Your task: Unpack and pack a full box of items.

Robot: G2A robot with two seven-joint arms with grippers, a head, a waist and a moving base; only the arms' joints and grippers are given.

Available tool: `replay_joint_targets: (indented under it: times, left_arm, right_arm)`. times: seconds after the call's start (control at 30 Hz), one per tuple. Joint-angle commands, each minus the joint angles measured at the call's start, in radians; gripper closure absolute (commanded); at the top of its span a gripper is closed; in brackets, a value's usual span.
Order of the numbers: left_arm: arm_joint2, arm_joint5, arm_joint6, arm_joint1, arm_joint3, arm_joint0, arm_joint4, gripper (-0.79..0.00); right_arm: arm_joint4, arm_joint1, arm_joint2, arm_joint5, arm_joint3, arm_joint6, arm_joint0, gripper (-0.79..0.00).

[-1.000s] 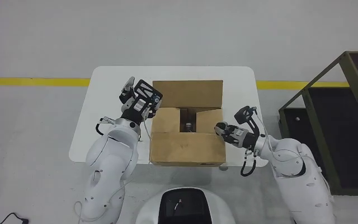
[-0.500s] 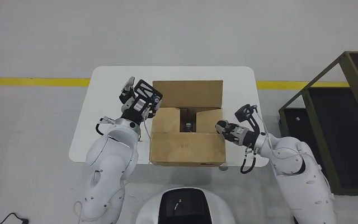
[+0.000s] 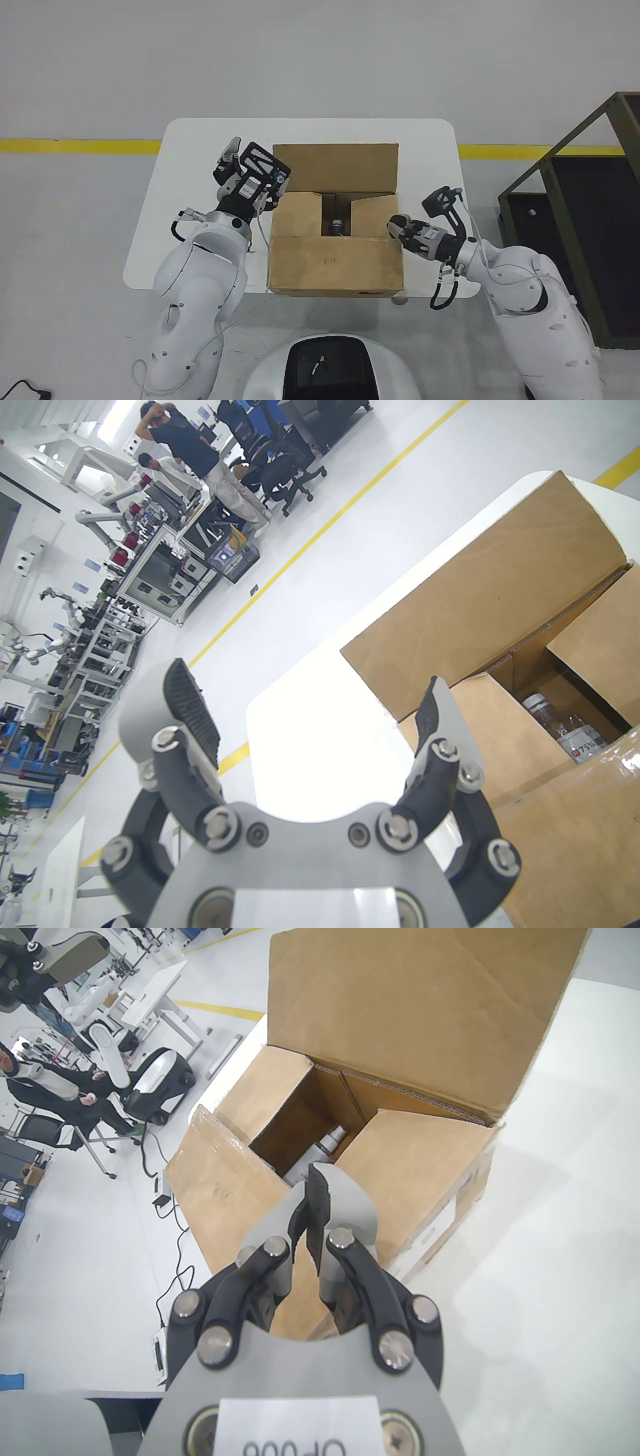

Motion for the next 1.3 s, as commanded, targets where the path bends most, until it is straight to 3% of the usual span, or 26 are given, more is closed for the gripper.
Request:
replay_joint_targets:
  times: [0.0,0.67,0.9,1.0,1.27]
  left_arm:
    - [0.0,0.0,0.0,0.0,0.0,0.0,0.0,-0.785]
    - [0.0,0.0,0.0,0.0,0.0,0.0,0.0,-0.785]
    - [0.0,0.0,0.0,0.0,0.0,0.0,0.0,-0.785]
    - [0.0,0.0,0.0,0.0,0.0,0.0,0.0,-0.785]
    - [0.0,0.0,0.0,0.0,0.0,0.0,0.0,-0.785]
  right_arm:
    - [0.002,0.002,-0.001,0.001,-0.001,-0.003,0.0,0.0]
    - [0.011,0.02,-0.018,0.011,-0.007,-0.018,-0.001,-0.006]
    - [0.023,0.028,-0.006,0.013,0.007,-0.004,0.004,-0.148]
    - [0.039,0.033,0.003,0.015,0.021,0.003,-0.003,-0.157]
    - [0.095,0.04,-0.008,0.022,0.056,0.055,-0.001,-0.274]
